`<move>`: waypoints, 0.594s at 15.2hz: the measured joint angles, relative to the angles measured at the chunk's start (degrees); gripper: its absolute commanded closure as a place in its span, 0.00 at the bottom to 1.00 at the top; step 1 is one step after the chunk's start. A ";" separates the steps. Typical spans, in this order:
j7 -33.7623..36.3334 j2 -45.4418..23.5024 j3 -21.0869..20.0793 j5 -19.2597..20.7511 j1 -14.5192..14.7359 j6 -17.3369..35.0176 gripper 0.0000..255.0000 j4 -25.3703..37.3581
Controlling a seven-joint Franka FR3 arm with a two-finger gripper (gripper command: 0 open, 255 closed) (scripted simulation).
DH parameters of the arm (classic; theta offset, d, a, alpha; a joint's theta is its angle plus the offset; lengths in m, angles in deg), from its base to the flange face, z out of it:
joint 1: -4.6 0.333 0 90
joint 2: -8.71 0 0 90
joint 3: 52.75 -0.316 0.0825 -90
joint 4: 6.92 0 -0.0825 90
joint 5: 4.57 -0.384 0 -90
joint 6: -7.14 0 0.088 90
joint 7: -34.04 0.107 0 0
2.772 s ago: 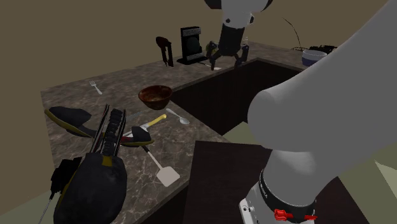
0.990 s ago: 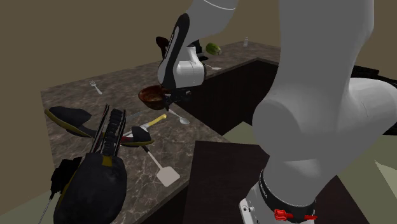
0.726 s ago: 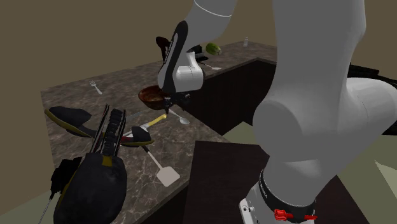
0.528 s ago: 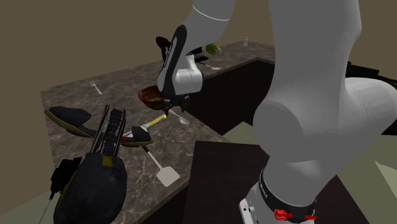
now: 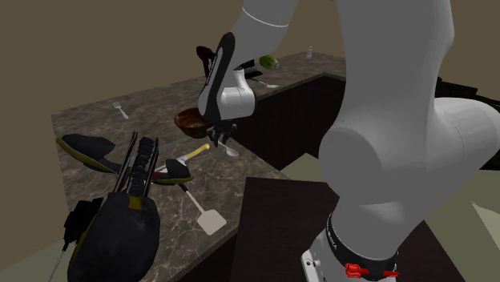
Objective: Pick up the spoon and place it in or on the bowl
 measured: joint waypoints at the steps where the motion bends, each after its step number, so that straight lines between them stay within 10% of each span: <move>1: 0.00 0.00 0.00 0.00 0.00 0.00 1.00 0.00; 9: 0.08 0.34 -0.03 -0.03 0.04 -0.28 1.00 -0.05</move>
